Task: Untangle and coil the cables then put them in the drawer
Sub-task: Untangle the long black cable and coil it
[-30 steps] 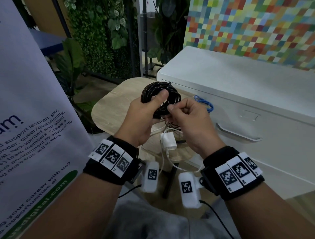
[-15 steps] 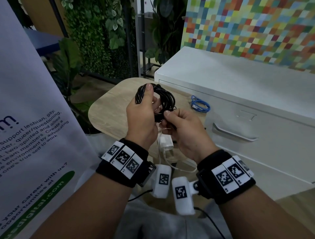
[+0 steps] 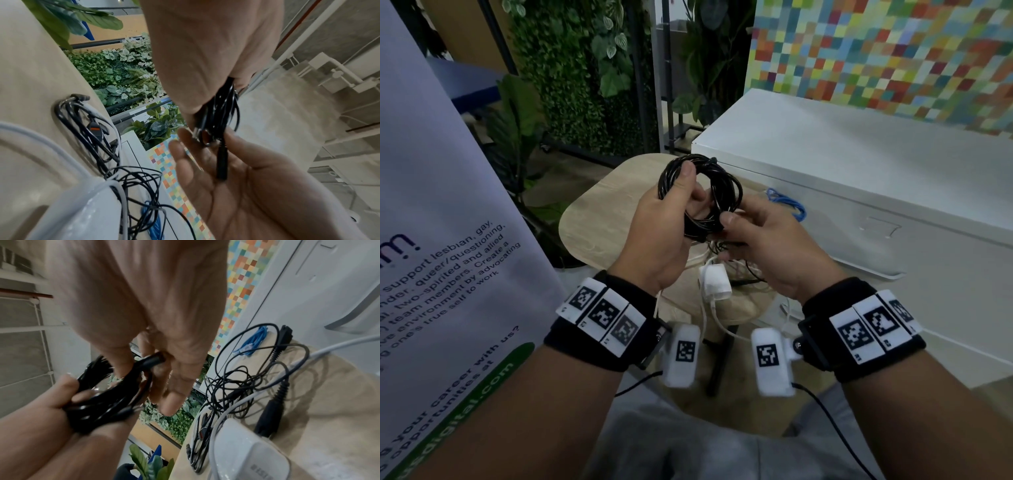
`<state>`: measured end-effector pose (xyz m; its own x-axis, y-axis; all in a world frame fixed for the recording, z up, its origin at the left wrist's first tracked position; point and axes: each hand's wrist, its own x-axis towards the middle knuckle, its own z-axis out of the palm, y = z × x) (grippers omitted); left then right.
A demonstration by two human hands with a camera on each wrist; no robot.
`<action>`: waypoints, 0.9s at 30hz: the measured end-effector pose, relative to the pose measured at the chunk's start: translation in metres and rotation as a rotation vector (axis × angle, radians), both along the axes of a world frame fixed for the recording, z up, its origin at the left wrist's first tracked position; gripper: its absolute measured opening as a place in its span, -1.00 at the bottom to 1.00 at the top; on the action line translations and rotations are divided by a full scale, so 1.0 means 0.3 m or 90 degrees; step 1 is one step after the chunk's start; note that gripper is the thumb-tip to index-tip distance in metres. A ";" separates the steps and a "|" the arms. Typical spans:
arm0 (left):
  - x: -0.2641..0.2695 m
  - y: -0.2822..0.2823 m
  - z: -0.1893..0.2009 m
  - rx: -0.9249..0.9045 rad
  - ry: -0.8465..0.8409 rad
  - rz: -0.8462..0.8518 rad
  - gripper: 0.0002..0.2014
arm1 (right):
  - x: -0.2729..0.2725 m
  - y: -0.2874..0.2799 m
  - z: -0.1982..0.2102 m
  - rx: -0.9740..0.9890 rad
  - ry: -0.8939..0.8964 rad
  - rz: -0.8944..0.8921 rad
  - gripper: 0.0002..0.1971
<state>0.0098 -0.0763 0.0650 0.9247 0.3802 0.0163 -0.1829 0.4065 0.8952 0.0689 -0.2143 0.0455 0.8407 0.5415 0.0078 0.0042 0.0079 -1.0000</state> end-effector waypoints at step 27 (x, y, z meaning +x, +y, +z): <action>0.031 0.097 -0.071 0.230 0.072 -0.027 -0.76 | 0.079 -0.021 0.049 -0.003 0.000 -0.055 -0.77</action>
